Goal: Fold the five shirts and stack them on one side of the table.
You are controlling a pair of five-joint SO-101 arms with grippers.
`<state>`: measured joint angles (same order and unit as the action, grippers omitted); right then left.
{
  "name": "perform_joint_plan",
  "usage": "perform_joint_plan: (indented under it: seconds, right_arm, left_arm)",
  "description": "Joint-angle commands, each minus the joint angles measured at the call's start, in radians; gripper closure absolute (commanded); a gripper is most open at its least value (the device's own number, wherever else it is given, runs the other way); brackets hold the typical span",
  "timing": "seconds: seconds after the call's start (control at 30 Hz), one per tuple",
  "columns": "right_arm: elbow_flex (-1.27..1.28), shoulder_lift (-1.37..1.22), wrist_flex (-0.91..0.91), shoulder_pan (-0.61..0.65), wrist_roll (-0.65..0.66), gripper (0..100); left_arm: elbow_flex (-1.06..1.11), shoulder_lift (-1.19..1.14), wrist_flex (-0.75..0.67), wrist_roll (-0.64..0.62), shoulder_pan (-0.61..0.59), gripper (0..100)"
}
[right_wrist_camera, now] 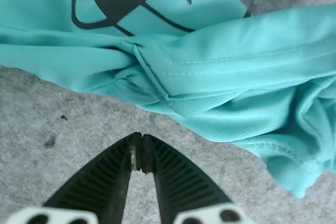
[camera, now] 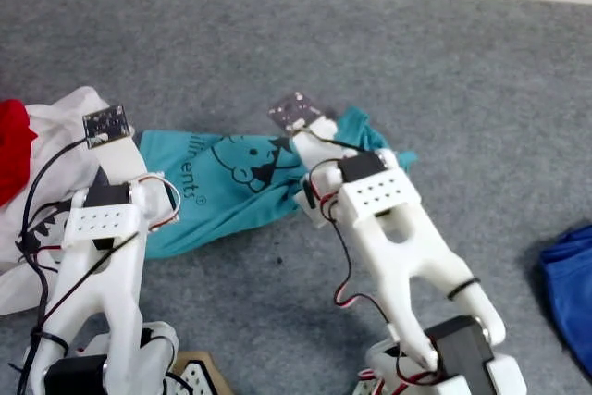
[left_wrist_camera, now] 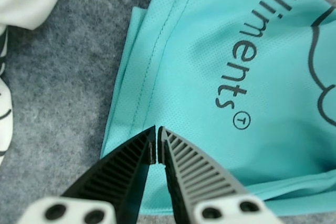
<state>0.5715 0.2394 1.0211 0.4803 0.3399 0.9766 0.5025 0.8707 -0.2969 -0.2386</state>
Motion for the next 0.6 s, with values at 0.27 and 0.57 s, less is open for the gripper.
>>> perform_joint_plan:
  seconds: [0.27, 0.57]
  right_arm:
    - [-0.028, -0.174, -0.234, -0.022, -0.009, 99.0]
    - [-0.199, -0.199, -0.232, -0.058, -0.054, 99.0]
  left_arm:
    - [0.001, 0.012, -0.015, -0.002, 0.015, 96]
    - [0.001, 0.012, -0.015, -0.002, 0.015, 96]
